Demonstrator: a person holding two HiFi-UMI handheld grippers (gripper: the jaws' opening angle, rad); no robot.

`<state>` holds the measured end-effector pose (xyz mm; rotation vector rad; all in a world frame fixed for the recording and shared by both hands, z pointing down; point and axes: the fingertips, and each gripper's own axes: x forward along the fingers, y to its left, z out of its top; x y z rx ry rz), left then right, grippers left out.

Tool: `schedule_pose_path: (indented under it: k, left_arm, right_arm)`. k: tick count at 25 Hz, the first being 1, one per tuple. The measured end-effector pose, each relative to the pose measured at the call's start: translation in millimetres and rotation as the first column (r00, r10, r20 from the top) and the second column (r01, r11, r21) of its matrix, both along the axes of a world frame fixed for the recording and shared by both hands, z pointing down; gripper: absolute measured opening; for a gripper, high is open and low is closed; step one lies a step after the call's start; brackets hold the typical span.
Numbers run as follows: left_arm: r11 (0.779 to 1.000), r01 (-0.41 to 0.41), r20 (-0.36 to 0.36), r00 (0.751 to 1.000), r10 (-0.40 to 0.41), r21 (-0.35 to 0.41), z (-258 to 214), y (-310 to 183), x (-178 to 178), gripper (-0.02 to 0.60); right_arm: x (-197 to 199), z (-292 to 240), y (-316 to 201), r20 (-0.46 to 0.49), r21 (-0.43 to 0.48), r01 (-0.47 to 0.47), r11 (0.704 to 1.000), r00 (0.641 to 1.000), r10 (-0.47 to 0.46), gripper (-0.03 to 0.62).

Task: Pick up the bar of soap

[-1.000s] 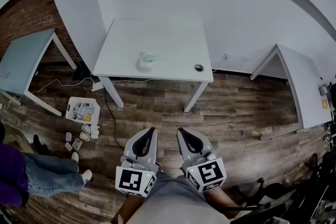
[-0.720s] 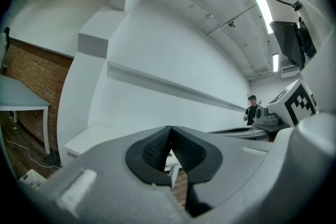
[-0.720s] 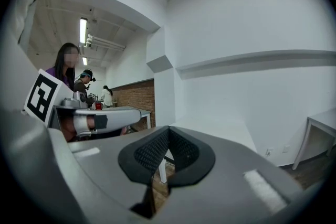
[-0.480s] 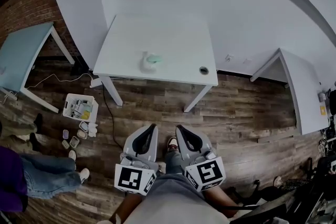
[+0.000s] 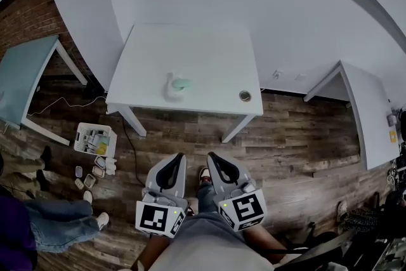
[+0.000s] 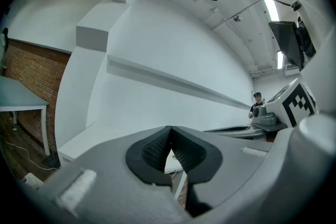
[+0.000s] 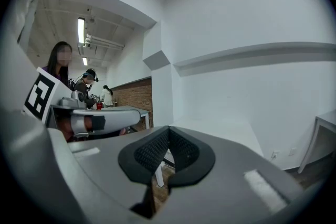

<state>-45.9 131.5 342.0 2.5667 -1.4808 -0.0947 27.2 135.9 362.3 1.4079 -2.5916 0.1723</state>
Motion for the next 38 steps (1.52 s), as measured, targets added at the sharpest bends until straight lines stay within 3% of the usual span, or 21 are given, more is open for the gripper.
schedule_pose_path:
  k: [14,22,32,38]
  left_arm:
    - [0.998,0.045,0.014,0.999,-0.045,-0.044,13.8,-141.0,53.3,0.002]
    - [0.994,0.084,0.036,0.996,-0.082,-0.064,18.3,-189.3,68.5,0.002]
    - [0.983,0.155,0.09,0.985,-0.146,-0.095,50.2,-233.1,31.0,0.002]
    - [0.982,0.135,0.093,0.988,-0.123,-0.13,78.0,-266.3,1.2,0.002]
  right_arm:
    - [46.2,13.5,-142.2,0.009,-0.028,0.077,0.997,0.997,-0.077,0.002]
    - [61.5,17.7,-193.7,0.015,-0.032,0.117,0.993,0.993,-0.117,0.002]
    - [36.7,42.8,-233.5,-0.008,-0.055,0.17,0.984,0.985,-0.171,0.002]
    - [10.2,54.6,-263.0,-0.054,-0.061,0.153,0.986,0.986,-0.157,0.002]
